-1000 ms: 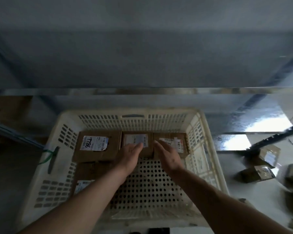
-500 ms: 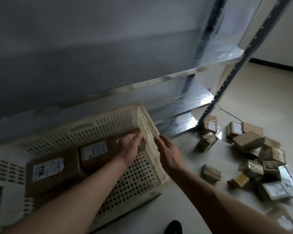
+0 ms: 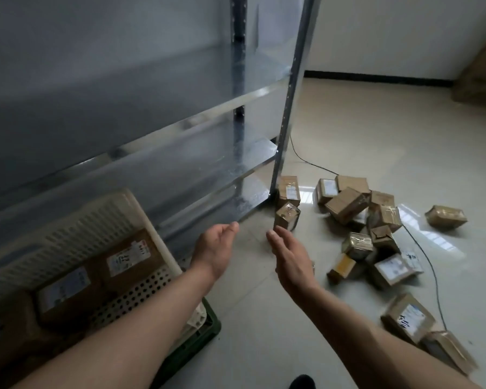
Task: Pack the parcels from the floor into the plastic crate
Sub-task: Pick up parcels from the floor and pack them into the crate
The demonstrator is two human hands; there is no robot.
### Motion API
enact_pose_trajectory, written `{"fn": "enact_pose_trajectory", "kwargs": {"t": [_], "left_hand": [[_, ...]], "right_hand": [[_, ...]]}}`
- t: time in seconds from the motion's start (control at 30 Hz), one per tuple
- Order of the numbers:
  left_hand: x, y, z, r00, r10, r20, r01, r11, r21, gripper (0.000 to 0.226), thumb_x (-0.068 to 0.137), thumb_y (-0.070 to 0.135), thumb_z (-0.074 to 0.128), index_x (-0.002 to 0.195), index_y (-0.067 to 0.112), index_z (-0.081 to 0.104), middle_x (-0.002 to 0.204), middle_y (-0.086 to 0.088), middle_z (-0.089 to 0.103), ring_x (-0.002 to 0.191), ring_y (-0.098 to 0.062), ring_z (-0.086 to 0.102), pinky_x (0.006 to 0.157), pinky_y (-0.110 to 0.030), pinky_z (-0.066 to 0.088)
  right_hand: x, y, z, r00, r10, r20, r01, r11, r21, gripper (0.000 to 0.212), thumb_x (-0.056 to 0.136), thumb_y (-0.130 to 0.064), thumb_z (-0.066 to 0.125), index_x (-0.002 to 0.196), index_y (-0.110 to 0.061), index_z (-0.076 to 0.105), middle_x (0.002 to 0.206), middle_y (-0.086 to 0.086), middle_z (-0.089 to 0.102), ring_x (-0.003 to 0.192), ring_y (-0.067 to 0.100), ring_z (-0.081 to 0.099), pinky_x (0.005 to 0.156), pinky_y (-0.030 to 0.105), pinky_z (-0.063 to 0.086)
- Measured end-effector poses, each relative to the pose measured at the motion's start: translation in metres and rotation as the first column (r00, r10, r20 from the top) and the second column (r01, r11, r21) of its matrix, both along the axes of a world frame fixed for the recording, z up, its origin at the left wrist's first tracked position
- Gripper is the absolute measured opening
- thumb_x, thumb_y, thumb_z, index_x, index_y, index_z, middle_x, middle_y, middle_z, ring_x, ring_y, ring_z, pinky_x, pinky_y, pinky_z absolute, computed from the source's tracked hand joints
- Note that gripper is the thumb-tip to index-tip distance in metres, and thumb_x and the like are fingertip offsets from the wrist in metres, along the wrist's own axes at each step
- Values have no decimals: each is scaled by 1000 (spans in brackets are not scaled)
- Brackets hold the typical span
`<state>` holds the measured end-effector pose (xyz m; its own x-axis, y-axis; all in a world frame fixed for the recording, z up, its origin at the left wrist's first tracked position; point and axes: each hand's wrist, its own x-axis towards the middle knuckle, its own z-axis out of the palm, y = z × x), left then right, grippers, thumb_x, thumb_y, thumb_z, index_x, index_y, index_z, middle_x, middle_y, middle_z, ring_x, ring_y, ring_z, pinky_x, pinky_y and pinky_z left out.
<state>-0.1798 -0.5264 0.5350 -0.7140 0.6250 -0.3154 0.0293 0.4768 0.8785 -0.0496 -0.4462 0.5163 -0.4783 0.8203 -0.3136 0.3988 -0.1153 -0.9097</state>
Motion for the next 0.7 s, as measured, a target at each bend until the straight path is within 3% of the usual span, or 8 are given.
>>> {"fn": "enact_pose_trajectory", "kwargs": {"t": [0.07,0.17,0.3,0.47,0.7], "left_hand": [[23,32,-4,999,3,32,-3,1000,-5,35,89,53,54,85,20,65,93,-7,70,95,-29,65,90,-44,52],[56,77,-10,999,18,38,-17,1000,-19,32,97,39,54,84,13,66,92,-15,71,95,-34,65,87,-44,52],[91,125,-12,998,13,67,-12,1000,-25,26,98,38,52,82,20,62,86,0,64,88,-20,59,85,-34,47],[110,162,-8,998,-11,69,13,1000,-28,23,99,38,50,89,21,62,90,3,63,90,-15,57,79,-28,42],[101,208,-21,998,-13,65,18,997,-72,24,99,39,49,85,23,60,89,3,62,89,-15,55,79,-28,42]], "right_hand": [[25,31,-1,999,-29,17,29,1000,-10,79,84,-64,51,147,-16,47,143,6,55,125,23,55,108,45,44],[62,77,-2,998,-61,35,62,998,-27,75,86,-64,51,144,-16,49,140,6,57,123,24,56,107,48,44],[101,131,-7,996,-70,51,72,996,-43,52,95,-55,53,131,-18,58,133,11,61,115,28,59,102,54,46],[120,177,-14,993,-99,67,102,994,-43,68,92,-60,52,146,-20,46,139,8,57,123,23,55,104,55,46],[123,221,-26,991,-117,66,122,989,-86,63,95,-56,51,147,-22,44,142,7,54,125,21,54,104,55,46]]}}
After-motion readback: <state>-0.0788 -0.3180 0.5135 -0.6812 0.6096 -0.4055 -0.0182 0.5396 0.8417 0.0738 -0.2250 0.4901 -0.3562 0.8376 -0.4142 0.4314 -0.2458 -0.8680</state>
